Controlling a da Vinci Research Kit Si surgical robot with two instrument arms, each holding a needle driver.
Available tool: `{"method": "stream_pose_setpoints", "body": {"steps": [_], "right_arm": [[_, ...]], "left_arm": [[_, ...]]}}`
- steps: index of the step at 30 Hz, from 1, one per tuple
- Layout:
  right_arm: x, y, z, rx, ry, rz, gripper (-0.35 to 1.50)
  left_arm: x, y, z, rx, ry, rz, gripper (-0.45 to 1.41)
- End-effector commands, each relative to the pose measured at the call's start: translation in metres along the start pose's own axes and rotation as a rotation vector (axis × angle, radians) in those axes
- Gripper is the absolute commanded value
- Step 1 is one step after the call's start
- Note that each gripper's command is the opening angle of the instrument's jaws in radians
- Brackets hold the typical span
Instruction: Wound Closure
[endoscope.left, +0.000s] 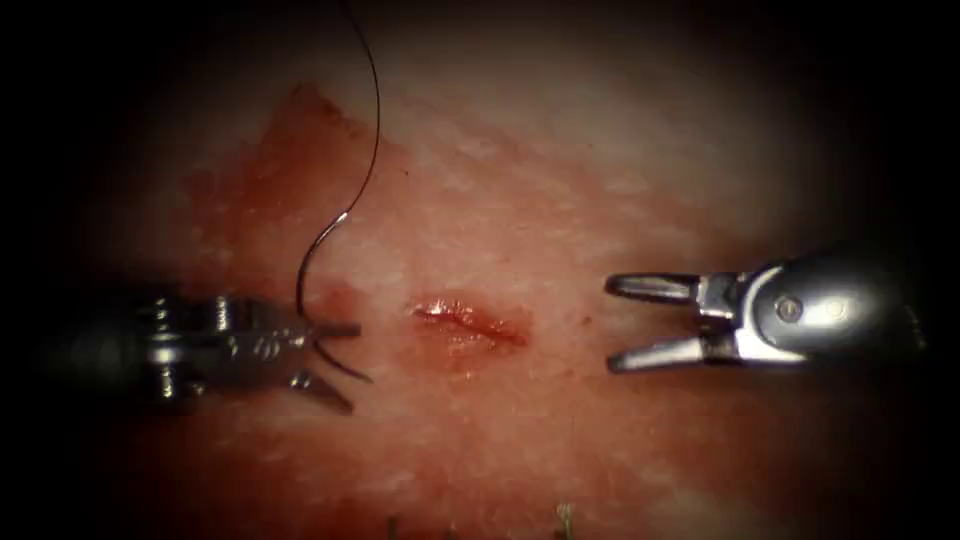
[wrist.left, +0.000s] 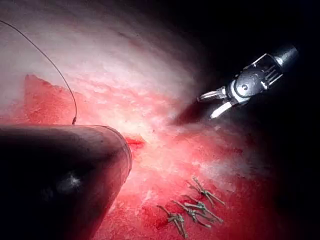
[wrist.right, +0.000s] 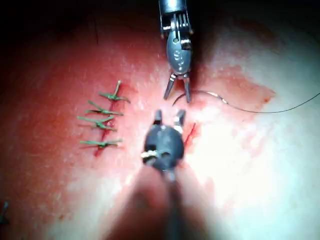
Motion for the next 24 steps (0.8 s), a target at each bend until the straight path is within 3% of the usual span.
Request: {"method": "stream_pose_setpoints", "body": {"steps": [1,13,16,19,24], "right_arm": [[-0.0004,-0.0005,0.0005,0.002,0.000,0.001,0.55],[-0.0005,-0.0005,0.0005,0.003,-0.003,0.001,0.51],[-0.0005,-0.0005,0.0005,0.003,-0.003,0.000,0.50],[-0.0005,-0.0005,0.0005,0.004,-0.003,0.001,0.48],[-0.0004,-0.0004,0.0005,-0.017,-0.002,0.043,0.48]], "left_arm": [[0.0000,0.0000,0.0009,-0.001,-0.005,0.002,0.35],[-0.0006,0.0000,0.0022,-0.016,-0.032,0.012,0.27],[-0.0006,-0.0004,0.0022,-0.002,-0.016,-0.004,0.02],[-0.0006,-0.0005,0.0021,0.018,0.006,-0.021,-0.45],[-0.0010,0.0000,0.0022,0.019,0.007,0.001,-0.45]]}}
